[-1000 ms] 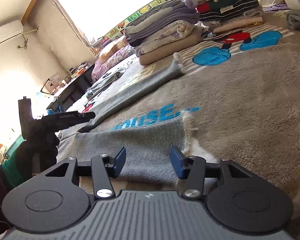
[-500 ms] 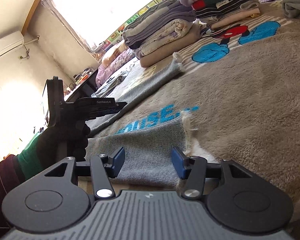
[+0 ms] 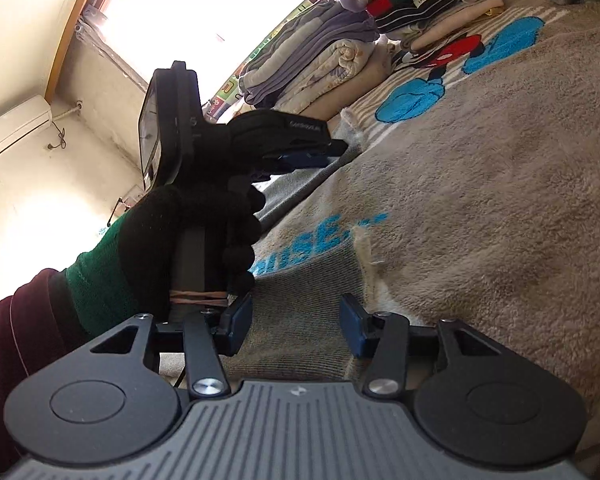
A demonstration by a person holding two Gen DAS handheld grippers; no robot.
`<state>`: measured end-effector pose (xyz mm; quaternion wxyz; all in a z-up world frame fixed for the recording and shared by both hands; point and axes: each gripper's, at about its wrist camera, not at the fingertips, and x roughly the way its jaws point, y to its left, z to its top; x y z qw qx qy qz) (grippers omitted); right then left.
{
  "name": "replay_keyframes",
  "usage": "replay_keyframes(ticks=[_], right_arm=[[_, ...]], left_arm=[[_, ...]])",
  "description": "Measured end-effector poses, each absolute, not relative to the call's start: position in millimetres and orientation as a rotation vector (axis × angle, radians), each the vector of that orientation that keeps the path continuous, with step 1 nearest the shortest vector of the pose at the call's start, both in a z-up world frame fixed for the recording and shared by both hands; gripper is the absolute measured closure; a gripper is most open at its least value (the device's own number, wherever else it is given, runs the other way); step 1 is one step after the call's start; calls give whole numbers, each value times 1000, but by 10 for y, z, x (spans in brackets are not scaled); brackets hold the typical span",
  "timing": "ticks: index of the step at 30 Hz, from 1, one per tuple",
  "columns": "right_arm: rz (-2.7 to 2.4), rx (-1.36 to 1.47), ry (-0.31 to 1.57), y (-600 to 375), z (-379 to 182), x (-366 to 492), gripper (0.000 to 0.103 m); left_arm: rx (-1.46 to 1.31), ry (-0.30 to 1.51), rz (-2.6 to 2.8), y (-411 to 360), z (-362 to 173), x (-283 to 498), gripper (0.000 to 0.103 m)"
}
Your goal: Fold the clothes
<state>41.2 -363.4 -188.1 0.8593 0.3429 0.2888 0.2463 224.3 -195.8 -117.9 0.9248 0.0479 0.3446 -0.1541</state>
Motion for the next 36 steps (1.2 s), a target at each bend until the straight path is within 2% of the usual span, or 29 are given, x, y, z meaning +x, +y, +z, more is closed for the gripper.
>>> replay_keyframes(ticks=[6, 8, 13, 15, 22, 25, 29, 36], right_arm=[[516, 710, 603, -3618, -1883, 410, 55], [515, 704, 603, -3615, -1880, 411, 55], [500, 676, 599, -3577, -1833, 393, 54], [491, 648, 596, -3542, -1794, 382, 53], [478, 373, 523, -3243, -1508, 204, 51], [484, 187, 470, -3045, -1341, 66, 51], [482, -5, 430, -2824, -1165, -42, 51], [513, -5, 447, -2693, -915, 357, 51]], left_arm=[[79, 694, -412, -1968, -1012, 2156, 80], [73, 689, -445, -1971, -957, 2127, 77], [30, 645, -377, -1123, -691, 1845, 72], [37, 635, -322, -723, -645, 1690, 63], [129, 613, -122, 550, -627, 970, 61], [178, 595, -52, 923, -646, 632, 59], [182, 578, 3, 1296, -669, 321, 52], [-22, 537, 33, 1579, -566, 103, 52]])
